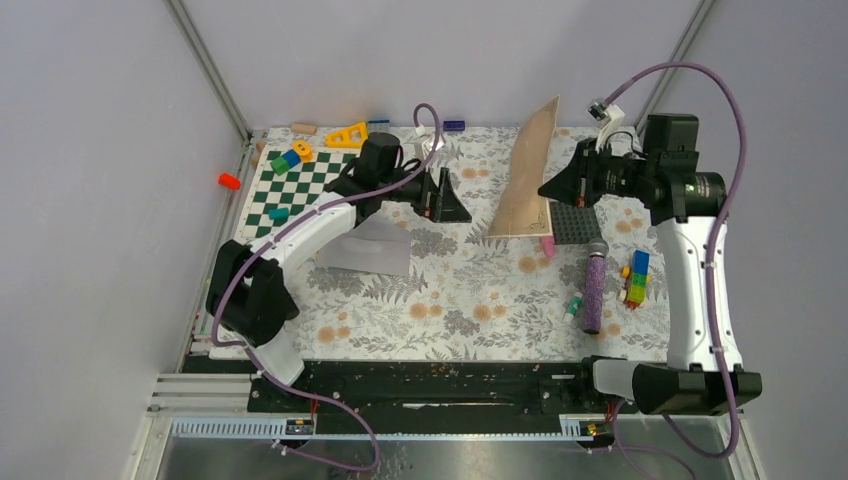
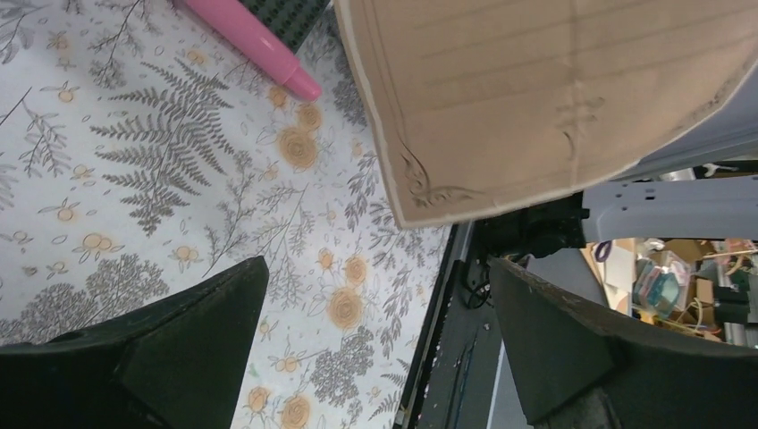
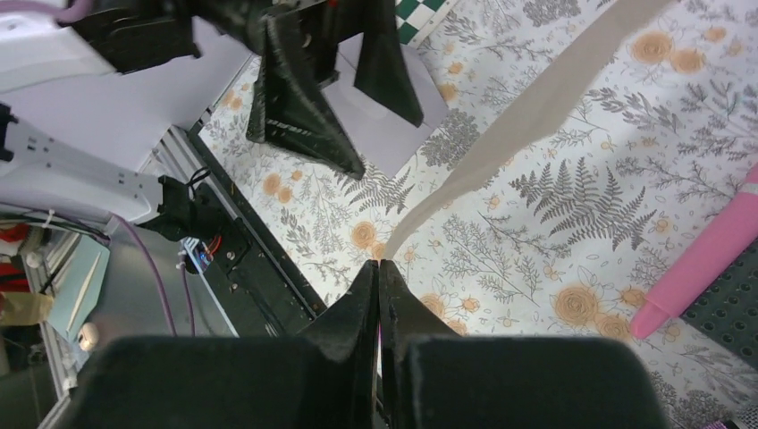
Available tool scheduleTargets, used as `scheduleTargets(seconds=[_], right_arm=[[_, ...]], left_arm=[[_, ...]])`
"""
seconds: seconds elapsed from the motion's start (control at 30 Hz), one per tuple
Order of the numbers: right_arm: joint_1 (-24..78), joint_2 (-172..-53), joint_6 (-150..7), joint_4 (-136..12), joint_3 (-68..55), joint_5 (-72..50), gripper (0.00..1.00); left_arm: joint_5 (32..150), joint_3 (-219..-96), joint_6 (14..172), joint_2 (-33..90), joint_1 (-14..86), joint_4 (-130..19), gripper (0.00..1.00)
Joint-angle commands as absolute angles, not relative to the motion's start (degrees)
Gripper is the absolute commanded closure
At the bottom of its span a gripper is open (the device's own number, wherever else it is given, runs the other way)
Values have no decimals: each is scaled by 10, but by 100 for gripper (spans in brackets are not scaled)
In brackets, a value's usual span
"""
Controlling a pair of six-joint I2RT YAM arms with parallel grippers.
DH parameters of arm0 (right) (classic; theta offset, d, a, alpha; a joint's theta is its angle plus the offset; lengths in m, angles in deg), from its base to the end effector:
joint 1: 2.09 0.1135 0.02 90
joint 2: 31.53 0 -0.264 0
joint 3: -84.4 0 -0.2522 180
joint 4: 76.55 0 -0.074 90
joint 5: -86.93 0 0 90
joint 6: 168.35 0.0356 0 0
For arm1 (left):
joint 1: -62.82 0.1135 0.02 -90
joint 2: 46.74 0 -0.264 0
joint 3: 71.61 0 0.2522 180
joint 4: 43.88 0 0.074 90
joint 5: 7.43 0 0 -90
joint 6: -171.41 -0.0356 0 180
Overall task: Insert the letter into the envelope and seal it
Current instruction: Fold the letter.
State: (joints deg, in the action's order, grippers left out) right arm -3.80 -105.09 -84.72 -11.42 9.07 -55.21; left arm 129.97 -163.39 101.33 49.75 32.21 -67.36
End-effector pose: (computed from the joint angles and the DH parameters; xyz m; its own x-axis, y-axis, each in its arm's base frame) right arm 0.2414 0.0209 0.4434 -0.4852 -0.0536 -0.8727 -0.6939 0.6309 0.3470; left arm 0.3203 -0.2199 0.3088 -0.6899 0.1402 -0.7102 0.7105 0.3191 -0.6272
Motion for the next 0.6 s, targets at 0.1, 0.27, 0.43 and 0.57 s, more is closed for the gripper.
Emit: scheduleTargets(seconds=[0.1,0.27,0.43,0.57], right_arm=[[-27,-996,-879,-38,144,-584,100],[-25,-978,-863,-40,152,-600,100],[-25,-970,-823,-69,141,-630,100],[-25,-966,-791,-94,128,-661,100]], left_arm=[[1445,-1571,1212,487,351,-369,1],[1466,-1535,1340,492,353,-200,1],[1451,-1551,1360,517,350,-167,1],[1460,-1562,1434,557,334,-53,1]])
